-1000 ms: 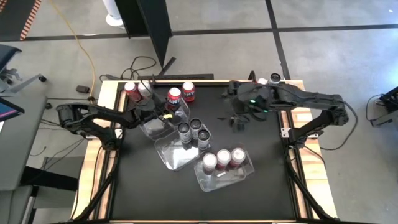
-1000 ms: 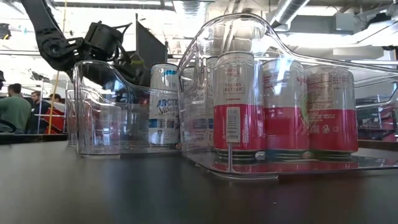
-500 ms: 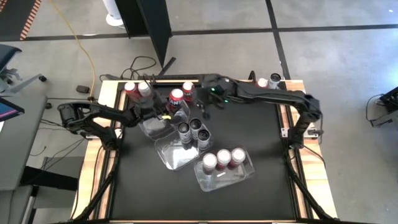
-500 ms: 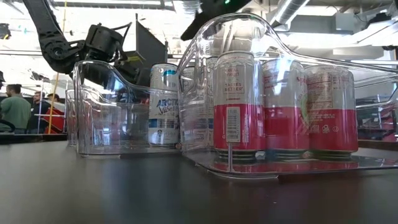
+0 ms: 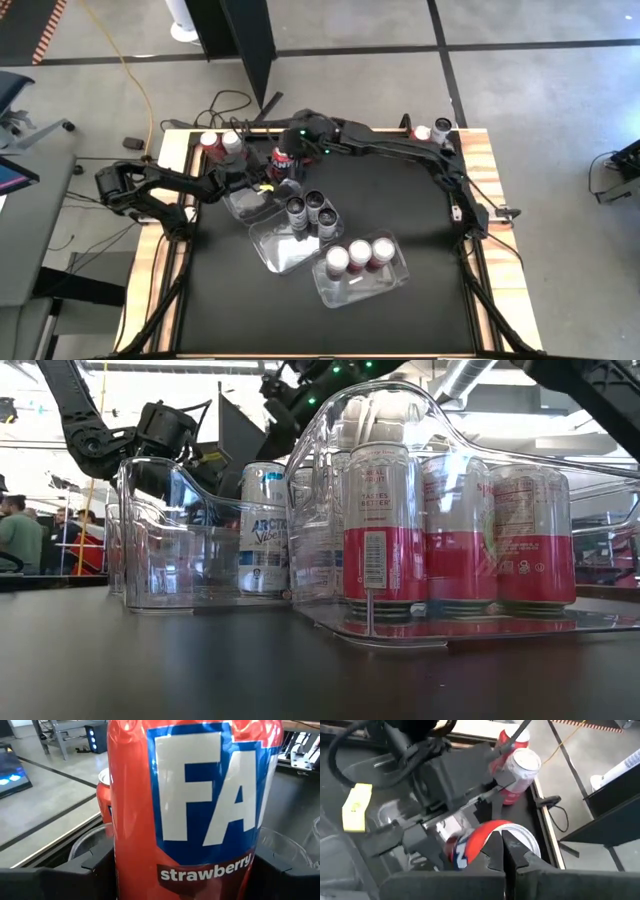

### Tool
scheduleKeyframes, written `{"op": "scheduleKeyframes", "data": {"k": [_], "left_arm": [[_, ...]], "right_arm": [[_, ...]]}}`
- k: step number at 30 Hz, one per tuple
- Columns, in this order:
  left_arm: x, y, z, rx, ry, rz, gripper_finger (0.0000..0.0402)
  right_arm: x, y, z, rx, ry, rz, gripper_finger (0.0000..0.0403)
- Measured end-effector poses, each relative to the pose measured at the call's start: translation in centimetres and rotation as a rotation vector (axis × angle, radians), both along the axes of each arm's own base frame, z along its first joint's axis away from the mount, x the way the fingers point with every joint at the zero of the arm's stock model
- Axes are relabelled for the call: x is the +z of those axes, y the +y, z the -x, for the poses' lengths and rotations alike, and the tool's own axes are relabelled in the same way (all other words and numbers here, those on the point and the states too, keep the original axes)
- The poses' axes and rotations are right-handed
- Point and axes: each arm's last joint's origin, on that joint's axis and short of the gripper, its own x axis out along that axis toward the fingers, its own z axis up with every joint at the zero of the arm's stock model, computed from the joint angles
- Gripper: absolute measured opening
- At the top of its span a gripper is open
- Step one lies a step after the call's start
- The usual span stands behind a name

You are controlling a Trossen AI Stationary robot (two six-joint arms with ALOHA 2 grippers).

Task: Sort soda cans
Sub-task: Put the bottom right orange soda can in the top left transparent bin

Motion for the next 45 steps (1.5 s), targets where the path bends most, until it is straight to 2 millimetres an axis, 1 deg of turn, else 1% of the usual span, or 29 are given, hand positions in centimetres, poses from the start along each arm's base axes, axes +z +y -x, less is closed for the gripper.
{"op": "scheduleKeyframes", "data": {"k": [2,6,11,19,24,33,39,45], "left_arm": [[-0.3,-0.1,0.2,0.015,0.002,0.003,0.0286],[-0.8,-0.3,0.8,0.044,0.006,-0.003,0.0286],[-0.9,-0.5,1.4,0.060,-0.044,-0.026,0.0286],[-0.9,-0.6,1.4,0.006,-0.042,-0.041,0.0286],[-0.8,-0.6,1.3,-0.037,-0.044,-0.038,0.0286],[-1.1,0.1,1.8,0.012,-0.034,0.006,0.0286],[-1.1,0.1,1.8,0.009,-0.038,0.005,0.0286],[-1.0,0.1,1.7,-0.001,-0.046,0.003,0.0286]], "right_arm": [[-0.1,-0.1,-0.5,-0.008,0.000,-0.013,0.0002],[-0.3,-0.5,-0.8,-0.015,-0.001,-0.013,0.0001],[-0.8,-1.4,-0.4,-0.057,0.021,-0.049,0.0001],[-0.7,-1.5,-0.4,-0.057,0.014,-0.049,0.0000],[-0.8,-1.4,-0.4,-0.029,0.010,-0.071,0.0000],[-0.8,-1.4,-0.4,-0.029,0.010,-0.094,0.0000],[-0.8,-1.8,-0.3,-0.034,-0.007,-0.127,0.0000],[-1.2,-2.0,-0.5,-0.039,-0.030,-0.137,0.0000]]}}
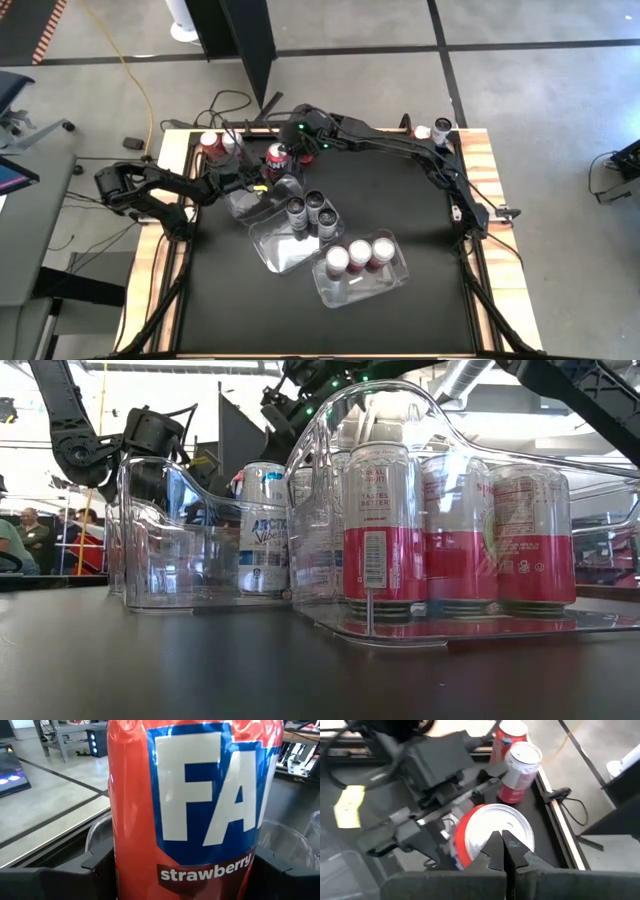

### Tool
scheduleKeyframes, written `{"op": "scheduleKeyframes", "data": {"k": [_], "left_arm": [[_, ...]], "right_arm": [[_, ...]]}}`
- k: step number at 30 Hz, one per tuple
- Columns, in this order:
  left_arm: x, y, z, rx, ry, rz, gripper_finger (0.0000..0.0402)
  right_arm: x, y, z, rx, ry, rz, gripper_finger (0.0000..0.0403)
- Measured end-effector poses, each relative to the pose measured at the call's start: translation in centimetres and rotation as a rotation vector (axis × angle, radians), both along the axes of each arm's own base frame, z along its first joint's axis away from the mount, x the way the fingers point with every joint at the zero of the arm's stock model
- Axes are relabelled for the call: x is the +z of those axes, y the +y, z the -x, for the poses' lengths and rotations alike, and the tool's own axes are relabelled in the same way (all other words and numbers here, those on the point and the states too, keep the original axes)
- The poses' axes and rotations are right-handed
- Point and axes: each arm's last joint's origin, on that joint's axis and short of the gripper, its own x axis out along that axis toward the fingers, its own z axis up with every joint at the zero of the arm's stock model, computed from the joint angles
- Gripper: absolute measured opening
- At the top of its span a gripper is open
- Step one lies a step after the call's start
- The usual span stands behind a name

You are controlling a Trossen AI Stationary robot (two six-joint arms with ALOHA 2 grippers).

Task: Sort soda cans
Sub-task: Put the bottom right orange soda can in the top left transparent bin

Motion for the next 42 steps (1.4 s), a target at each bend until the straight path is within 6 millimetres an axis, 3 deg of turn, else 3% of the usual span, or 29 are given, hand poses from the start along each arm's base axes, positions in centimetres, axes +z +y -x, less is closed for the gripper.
{"op": "scheduleKeyframes", "data": {"k": [7,14,24,42], "left_arm": [[-0.3,0.0,-0.2,-0.019,0.037,0.029,0.0286],[-0.8,0.5,-0.8,-0.014,0.064,0.043,0.0286],[-1.9,2.5,-4.1,-0.012,0.097,0.028,0.0286],[-2.5,2.4,-4.1,-0.012,0.124,0.061,0.0288]], "right_arm": [[-2.2,-0.3,-1.1,0.008,0.009,-0.032,0.0000],[-3.0,-0.5,-1.7,0.008,0.006,-0.059,0.0000],[-3.4,-1.2,-1.2,-0.028,0.045,-0.085,0.0000],[-4.2,-1.2,-1.0,-0.023,0.081,-0.107,0.0000]]}}
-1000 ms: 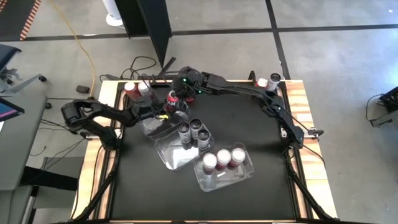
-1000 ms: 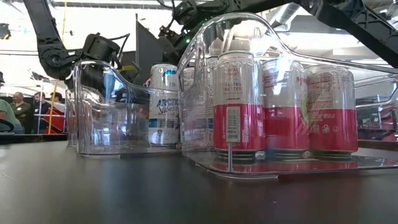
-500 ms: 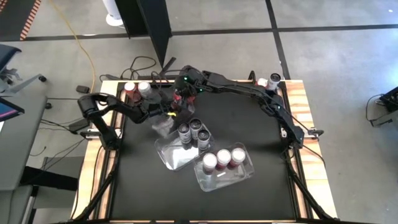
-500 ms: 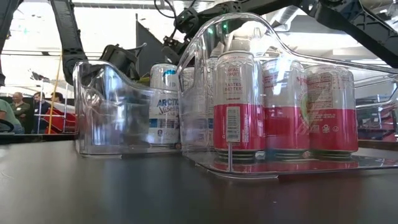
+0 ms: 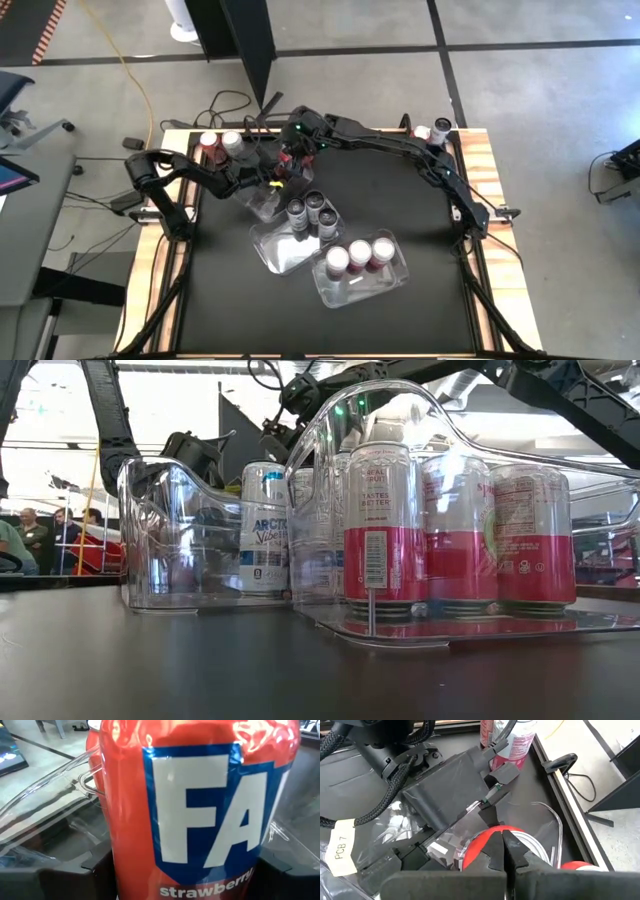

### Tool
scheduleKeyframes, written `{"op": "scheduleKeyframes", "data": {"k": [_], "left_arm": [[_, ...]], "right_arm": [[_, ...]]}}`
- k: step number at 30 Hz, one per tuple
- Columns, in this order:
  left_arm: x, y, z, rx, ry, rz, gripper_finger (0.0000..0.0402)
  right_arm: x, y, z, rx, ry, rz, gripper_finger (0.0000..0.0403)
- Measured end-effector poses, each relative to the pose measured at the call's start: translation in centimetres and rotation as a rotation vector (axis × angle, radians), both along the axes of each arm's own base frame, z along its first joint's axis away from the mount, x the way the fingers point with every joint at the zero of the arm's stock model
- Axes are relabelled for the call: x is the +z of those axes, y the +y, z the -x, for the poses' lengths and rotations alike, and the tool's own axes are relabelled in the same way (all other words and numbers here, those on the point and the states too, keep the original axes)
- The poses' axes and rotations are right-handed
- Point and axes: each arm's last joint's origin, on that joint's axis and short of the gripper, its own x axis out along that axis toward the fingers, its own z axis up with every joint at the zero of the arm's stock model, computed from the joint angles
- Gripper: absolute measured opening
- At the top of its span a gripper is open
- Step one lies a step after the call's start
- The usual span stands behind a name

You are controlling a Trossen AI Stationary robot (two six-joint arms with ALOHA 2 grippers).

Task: Sort soda cans
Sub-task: Put the bottom right orange soda can in the top left transparent bin

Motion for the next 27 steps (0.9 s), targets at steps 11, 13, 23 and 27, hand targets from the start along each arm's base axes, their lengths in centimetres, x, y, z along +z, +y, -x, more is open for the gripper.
{"op": "scheduleKeyframes", "data": {"k": [11,13,23,27], "left_arm": [[0.2,0.0,-0.1,-0.007,-0.017,-0.010,0.0375],[0.2,0.0,-0.1,-0.004,-0.014,-0.011,0.0372],[0.9,-0.2,0.1,-0.026,-0.011,-0.028,0.0375],[1.6,-0.4,0.4,-0.027,-0.002,-0.023,0.0375]], "right_arm": [[-0.3,1.2,-0.4,0.064,0.007,-0.023,0.0000],[-0.3,1.2,-0.4,0.062,0.007,-0.020,0.0000],[-0.3,1.1,-0.3,0.050,0.008,-0.015,0.0000],[-0.2,0.9,-0.3,0.046,0.006,-0.015,0.0000]]}}
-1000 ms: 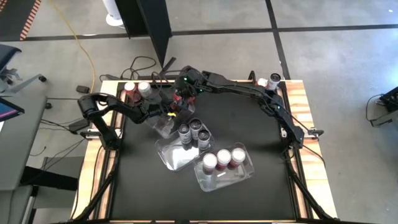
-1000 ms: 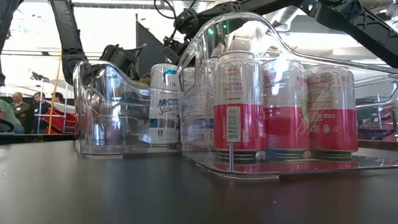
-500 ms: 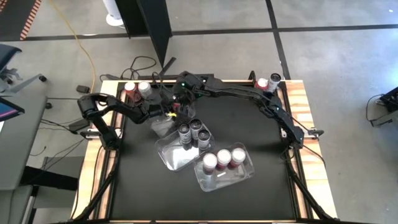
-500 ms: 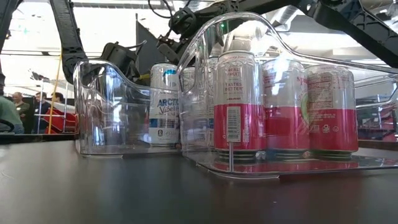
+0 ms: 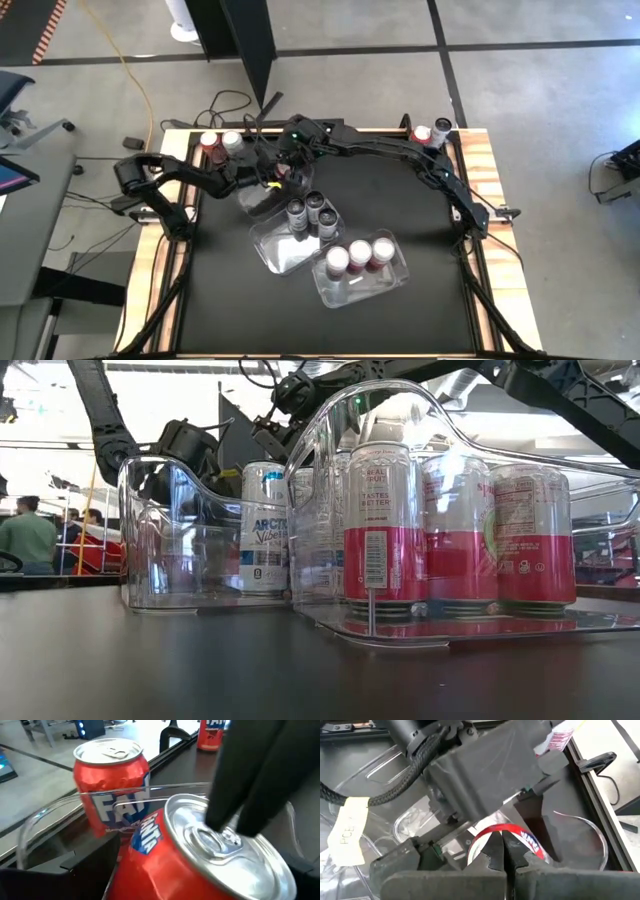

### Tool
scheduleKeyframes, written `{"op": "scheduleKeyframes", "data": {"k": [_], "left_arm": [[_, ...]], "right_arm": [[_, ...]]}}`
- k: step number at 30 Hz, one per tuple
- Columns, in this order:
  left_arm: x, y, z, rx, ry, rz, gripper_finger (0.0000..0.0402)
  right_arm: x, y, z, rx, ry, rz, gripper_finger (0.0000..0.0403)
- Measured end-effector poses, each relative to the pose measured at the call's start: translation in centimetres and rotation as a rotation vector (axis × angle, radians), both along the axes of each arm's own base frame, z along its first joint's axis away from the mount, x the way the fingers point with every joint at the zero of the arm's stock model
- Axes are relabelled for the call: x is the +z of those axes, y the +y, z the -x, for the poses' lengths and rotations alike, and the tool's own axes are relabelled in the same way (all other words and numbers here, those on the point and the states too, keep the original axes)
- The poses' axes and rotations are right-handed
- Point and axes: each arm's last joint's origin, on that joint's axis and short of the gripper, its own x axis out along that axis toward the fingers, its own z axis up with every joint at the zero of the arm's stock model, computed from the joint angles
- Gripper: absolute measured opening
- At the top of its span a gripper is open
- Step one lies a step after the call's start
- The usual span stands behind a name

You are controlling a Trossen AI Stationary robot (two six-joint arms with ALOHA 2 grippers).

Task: Sort soda cans
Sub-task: Put the bottom right orange soda can in the top left transparent bin

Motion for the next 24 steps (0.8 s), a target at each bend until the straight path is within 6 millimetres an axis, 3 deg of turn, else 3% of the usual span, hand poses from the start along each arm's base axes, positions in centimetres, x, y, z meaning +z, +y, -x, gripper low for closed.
{"op": "scheduleKeyframes", "data": {"k": [13,24], "left_arm": [[2.0,-0.4,1.2,0.093,0.061,-0.035,0.0376],[2.5,-0.3,1.3,0.106,0.040,-0.061,0.0376]], "right_arm": [[0.1,-0.1,0.1,-0.003,-0.004,0.006,0.0000],[0.1,-0.1,0.1,-0.003,-0.004,0.006,0.0000]]}}
